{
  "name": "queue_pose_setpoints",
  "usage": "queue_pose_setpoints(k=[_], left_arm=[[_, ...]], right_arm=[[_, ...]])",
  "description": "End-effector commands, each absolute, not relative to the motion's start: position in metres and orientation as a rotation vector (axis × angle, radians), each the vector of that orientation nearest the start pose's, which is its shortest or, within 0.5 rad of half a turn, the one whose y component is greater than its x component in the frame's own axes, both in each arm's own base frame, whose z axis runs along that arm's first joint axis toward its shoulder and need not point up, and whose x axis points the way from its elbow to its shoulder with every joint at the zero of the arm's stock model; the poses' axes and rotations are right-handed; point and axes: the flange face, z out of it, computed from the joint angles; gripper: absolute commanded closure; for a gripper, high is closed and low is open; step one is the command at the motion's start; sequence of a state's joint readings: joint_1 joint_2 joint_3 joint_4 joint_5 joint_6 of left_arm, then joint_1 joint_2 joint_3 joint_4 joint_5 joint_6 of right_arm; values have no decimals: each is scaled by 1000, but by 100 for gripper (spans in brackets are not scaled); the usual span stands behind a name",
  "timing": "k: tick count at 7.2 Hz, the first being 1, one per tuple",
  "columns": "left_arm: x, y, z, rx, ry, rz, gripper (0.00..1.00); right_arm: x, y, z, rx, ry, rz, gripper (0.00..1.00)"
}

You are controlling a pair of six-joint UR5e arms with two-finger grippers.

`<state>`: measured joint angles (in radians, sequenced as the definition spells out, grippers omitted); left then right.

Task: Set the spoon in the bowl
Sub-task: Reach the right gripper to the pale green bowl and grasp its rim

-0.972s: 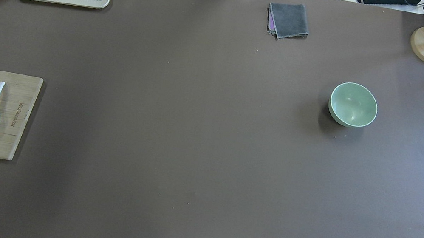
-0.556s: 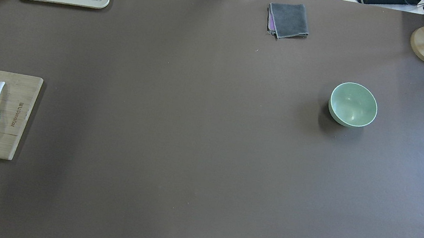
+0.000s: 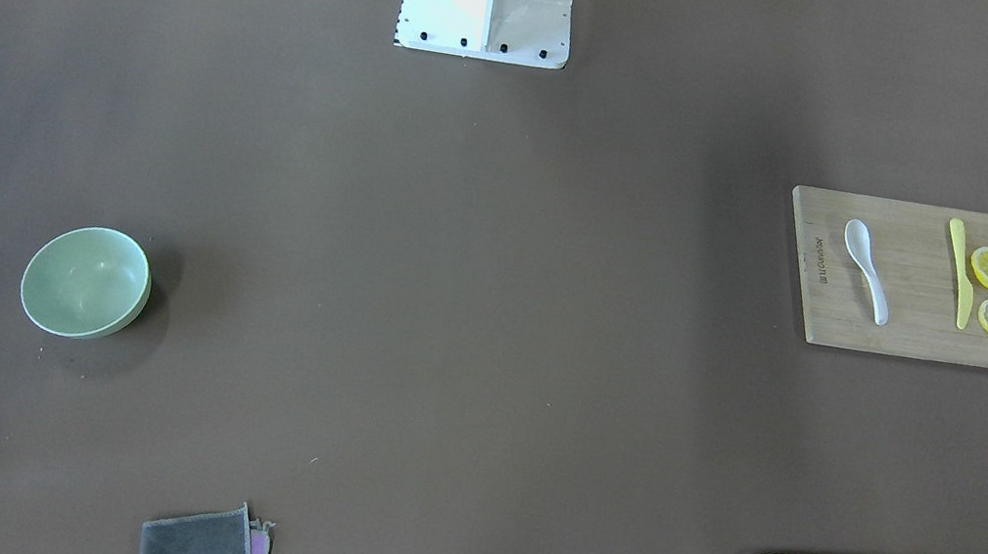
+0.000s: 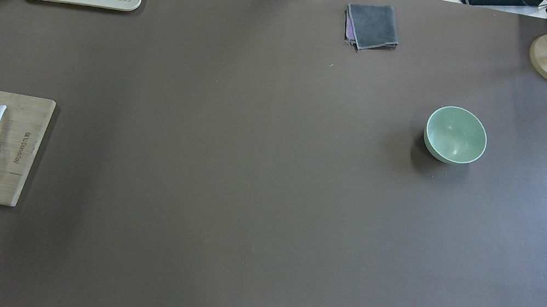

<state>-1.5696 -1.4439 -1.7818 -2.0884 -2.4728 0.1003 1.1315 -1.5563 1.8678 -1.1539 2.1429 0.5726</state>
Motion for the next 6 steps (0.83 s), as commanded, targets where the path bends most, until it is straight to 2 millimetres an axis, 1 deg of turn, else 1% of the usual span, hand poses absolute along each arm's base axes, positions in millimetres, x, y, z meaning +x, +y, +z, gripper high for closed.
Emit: queue_pose_setpoints(k=[1,2,3,4,5,6], left_arm=[[-31,-458,544,552,889,326,2],[-27,-458,544,554,891,335,2],[-26,-457,544,550,895,328,2],[-26,-456,544,549,901,328,2],[-26,-456,544,547,902,327,2],[-26,-456,544,547,902,327,2]], right_arm=[[-232,-507,465,314,-847,94,0],[-258,-524,486,305,-878,161,2],[-269,-530,512,311,-896,219,3],[-285,-525,522,304,-902,259,4],[-305,-517,525,333,-870,266,4],[-322,-508,533,343,-841,285,27]])
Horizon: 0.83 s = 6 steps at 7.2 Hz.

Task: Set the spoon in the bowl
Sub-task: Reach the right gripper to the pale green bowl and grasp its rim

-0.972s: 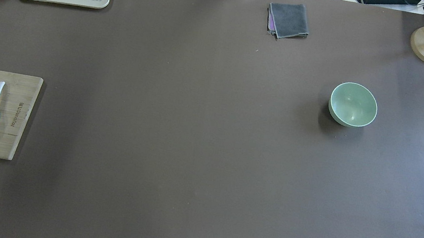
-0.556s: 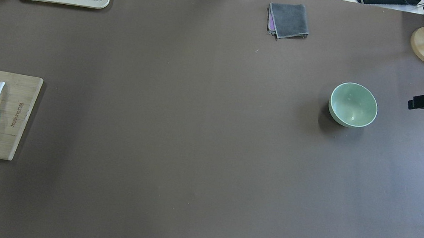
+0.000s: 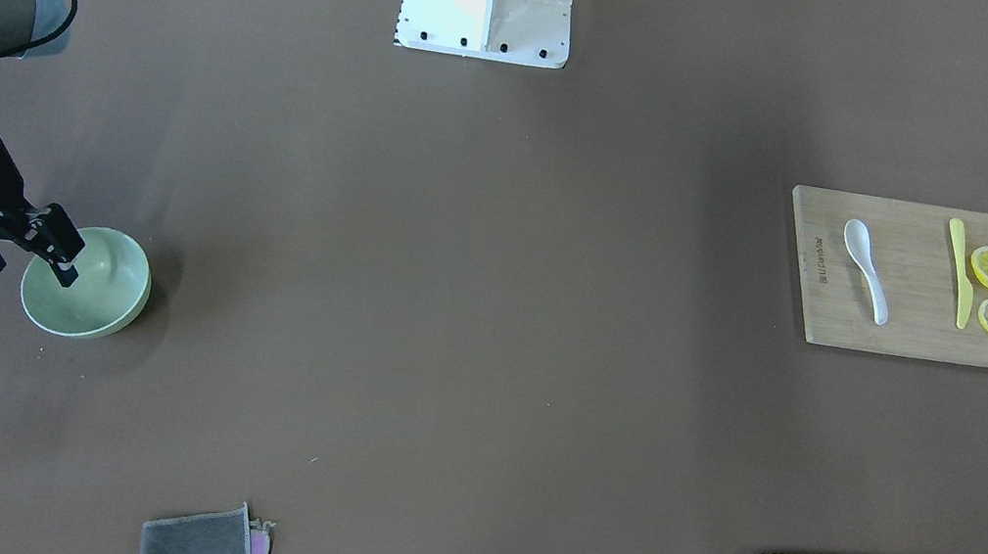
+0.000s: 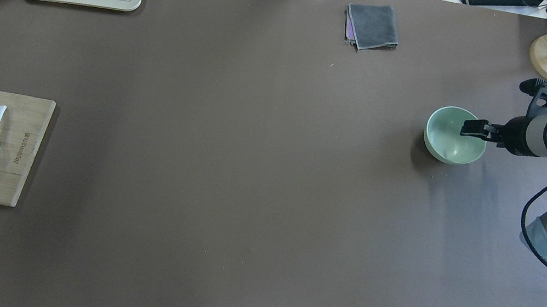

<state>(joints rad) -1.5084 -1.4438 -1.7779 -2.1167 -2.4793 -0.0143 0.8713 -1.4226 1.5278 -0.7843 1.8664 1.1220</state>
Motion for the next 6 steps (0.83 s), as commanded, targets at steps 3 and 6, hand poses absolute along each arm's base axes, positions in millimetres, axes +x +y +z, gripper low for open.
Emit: queue_pose_setpoints(k=[3,6], left_arm=[[-25,-456,544,547,904,329,2],[-24,-455,544,542,918,333,2]], right_arm=[[-346,-501,482,339,-912,283,100],[-467,-493,326,228,-950,395,100]])
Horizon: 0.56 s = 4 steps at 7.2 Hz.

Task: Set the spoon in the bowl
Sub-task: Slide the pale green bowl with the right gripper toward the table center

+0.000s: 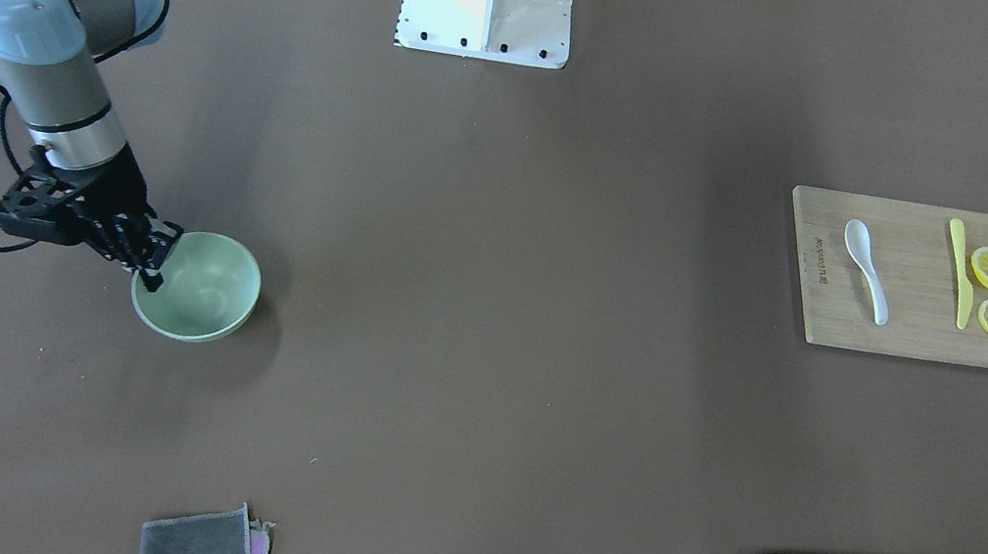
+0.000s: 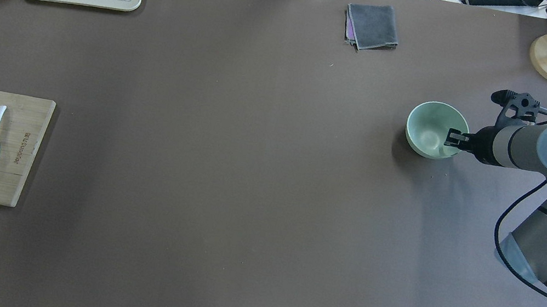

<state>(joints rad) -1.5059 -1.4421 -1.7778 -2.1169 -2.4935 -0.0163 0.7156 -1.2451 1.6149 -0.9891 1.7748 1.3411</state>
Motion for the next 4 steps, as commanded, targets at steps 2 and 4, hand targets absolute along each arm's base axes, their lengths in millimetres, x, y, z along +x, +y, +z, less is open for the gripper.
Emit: queue_pose_setpoints(k=[2,4], left_arm=[[-17,-455,542,530,929,329,2],[5,-455,532,520,975,277,2]], right_arm=[[-551,-445,226,162,-954,447,100],[-591,-403,197,157,-936,445,99]])
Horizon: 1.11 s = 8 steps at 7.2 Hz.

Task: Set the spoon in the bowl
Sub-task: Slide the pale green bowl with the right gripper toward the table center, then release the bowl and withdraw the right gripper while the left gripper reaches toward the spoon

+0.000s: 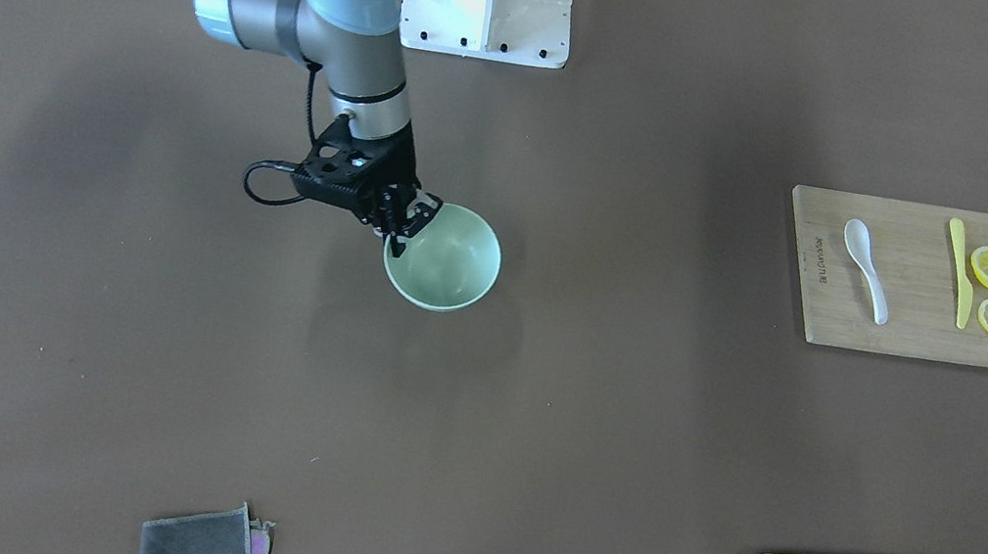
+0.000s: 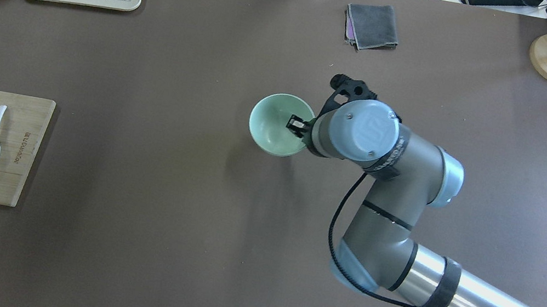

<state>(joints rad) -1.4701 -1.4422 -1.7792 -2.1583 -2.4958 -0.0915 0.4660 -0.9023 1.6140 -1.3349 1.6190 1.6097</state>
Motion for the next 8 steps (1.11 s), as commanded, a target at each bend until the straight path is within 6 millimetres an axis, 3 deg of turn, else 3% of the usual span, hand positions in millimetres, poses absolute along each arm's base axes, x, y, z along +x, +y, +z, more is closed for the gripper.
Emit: queue_pose_setpoints(k=[1,2,3,4,5,6,8], left_arm=[[19,-454,528,502,1003,248,2],[30,-453,524,485,1024,226,2],[35,-453,522,453,1041,182,2],[43,-456,518,415,1058,130,2],[57,-462,510,361,1081,60,2],[79,-465,506,315,1065,-27,2],[167,-458,502,233,991,-179,2]], right_arm=[[-593,-405,205,169,-923,448,31],[-590,-410,204,205,-918,455,0],[-576,-422,196,221,-933,461,0],[-539,-450,191,258,-933,414,0],[-487,-491,206,220,-937,354,0],[-414,-522,242,205,-928,265,0],[-265,-529,312,235,-921,96,0]])
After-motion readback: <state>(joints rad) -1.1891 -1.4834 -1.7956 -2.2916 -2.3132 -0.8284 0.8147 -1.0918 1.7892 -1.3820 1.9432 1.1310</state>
